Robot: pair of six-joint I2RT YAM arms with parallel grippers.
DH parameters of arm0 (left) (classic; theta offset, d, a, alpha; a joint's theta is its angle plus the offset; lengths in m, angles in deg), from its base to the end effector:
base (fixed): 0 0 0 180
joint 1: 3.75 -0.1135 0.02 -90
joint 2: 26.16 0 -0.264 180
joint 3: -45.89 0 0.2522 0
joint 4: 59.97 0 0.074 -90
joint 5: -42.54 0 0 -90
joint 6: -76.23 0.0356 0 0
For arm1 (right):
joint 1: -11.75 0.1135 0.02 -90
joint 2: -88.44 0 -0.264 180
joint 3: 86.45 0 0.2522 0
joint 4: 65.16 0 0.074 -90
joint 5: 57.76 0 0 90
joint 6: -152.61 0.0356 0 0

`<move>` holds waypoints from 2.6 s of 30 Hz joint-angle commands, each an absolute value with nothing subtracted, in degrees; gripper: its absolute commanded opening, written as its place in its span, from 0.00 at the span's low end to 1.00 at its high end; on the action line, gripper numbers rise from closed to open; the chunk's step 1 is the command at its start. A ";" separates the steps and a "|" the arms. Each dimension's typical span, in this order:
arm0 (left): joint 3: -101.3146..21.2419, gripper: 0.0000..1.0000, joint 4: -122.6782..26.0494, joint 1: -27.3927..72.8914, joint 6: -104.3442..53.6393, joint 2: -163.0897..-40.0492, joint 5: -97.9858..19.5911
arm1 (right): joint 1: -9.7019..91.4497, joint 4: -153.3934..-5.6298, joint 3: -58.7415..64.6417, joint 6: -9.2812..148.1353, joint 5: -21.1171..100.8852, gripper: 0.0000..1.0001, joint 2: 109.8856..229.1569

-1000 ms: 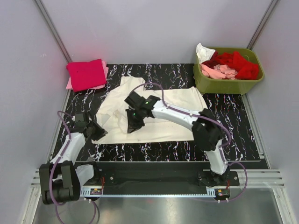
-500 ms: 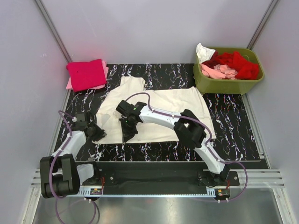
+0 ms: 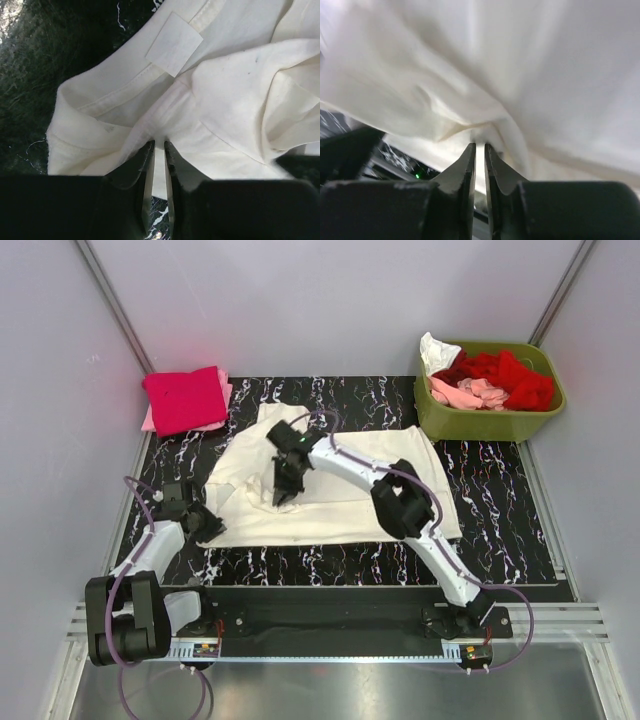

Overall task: Fold and stack the t-shirts
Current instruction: Fold the tshirt

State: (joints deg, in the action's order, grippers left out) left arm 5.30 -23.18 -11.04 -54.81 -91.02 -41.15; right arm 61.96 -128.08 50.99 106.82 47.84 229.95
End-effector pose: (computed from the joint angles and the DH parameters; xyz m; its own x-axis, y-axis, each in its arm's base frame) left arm 0.1896 0.0203 0.1531 -0.6066 -0.7355 -0.3018 -0.6253 0.6758 -0.3903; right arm 0.3258 0.4061 0.1602 -0.9852 -0.1335 -0.1076 -0.1680 0.8771 0.4500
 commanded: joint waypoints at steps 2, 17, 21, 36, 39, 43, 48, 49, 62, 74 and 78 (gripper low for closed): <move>5.59 0.19 -22.57 -11.05 -54.38 -90.50 -45.52 | 53.24 -131.38 58.26 105.59 46.65 0.20 231.00; 3.58 0.33 -22.05 -11.05 -53.85 -88.48 -43.86 | 49.61 -127.97 54.70 90.22 42.11 0.67 217.25; 0.15 0.40 -18.01 -10.96 -53.24 -86.37 -44.55 | 58.57 -123.13 41.51 88.19 39.01 0.69 211.05; -15.94 0.46 -1.32 -11.05 -43.15 -77.24 -43.59 | 65.71 -129.36 52.82 84.59 35.58 0.67 221.94; -17.26 0.48 0.46 -11.05 -40.07 -74.78 -43.85 | 65.80 -130.06 55.10 83.45 35.41 0.66 224.40; -15.59 0.51 -1.38 -10.96 -39.00 -72.40 -41.33 | 66.68 -131.12 57.74 83.00 35.41 0.65 228.00; -15.07 0.51 -2.61 -11.05 -38.65 -71.60 -41.40 | 68.26 -132.79 62.66 83.00 35.32 0.63 231.43; -14.80 0.51 -2.62 -11.13 -38.65 -71.69 -41.22 | 68.52 -133.05 63.10 82.92 35.32 0.63 231.79; -14.27 0.51 -3.58 -12.98 -38.91 -71.69 -41.04 | 68.70 -132.71 61.52 80.11 29.00 0.00 229.95; -14.19 0.50 -3.50 -12.98 -39.00 -71.87 -41.22 | 57.64 -126.38 52.74 80.54 27.93 0.00 220.89; -14.10 0.50 -3.50 -13.07 -39.00 -71.87 -41.22 | 54.20 -125.94 52.91 81.86 31.88 0.06 222.99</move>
